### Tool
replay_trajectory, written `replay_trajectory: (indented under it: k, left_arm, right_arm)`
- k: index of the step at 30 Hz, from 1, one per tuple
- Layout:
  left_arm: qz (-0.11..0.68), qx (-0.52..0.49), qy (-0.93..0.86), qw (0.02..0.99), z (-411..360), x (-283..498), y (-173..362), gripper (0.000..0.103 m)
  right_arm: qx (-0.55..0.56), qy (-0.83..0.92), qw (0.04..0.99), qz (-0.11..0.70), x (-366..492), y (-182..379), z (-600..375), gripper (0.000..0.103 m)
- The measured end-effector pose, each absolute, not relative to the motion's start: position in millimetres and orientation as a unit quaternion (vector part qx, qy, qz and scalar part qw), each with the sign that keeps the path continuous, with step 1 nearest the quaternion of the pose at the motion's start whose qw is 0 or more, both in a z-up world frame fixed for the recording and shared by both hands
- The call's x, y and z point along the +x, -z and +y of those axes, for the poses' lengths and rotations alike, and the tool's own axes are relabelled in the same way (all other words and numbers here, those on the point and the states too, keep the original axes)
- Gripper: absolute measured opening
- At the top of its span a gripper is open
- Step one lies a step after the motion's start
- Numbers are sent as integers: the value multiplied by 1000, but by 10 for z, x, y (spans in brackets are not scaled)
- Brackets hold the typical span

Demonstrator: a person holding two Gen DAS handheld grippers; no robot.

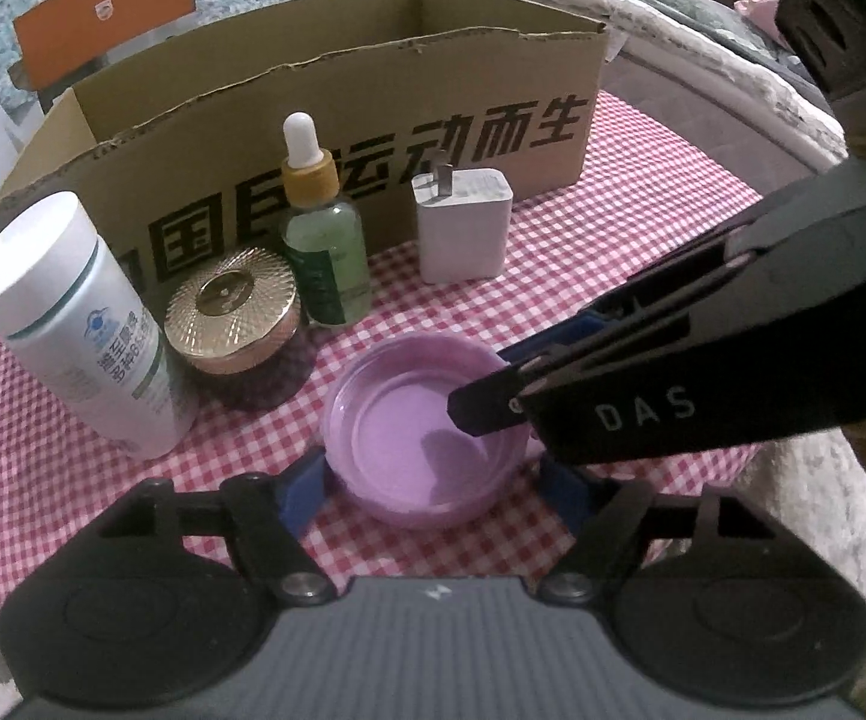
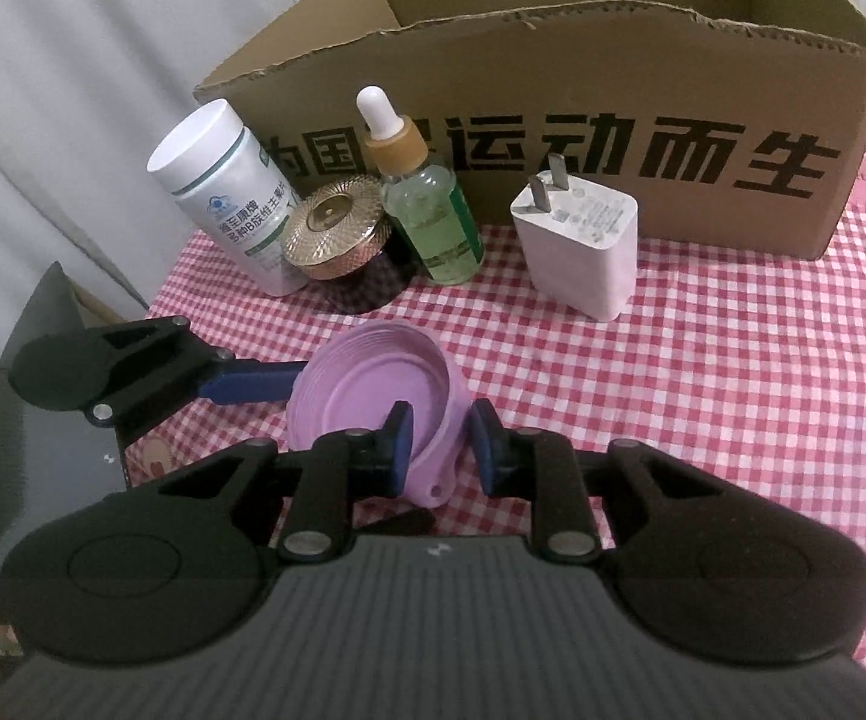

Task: Organize rigid objects
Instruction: 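Lift the pink lid off the table with the right gripper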

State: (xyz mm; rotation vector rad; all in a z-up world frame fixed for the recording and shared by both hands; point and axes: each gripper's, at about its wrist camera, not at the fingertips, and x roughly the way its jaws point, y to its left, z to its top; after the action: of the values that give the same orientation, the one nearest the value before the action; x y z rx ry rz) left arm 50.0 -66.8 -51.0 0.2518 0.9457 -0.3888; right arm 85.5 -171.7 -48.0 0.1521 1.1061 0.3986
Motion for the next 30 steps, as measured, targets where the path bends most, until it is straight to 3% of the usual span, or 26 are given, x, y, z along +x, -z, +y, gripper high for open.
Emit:
replay_trajectory:
  k: [10, 30]
  left_arm:
    - [458, 110, 178, 864, -658, 516, 443, 70]
    - [421, 111, 169, 884, -640, 314, 188, 70]
  right_arm:
    - [74, -182, 833, 517, 872, 482, -1691, 21]
    - [64, -181, 850, 491, 674, 198, -1706, 21]
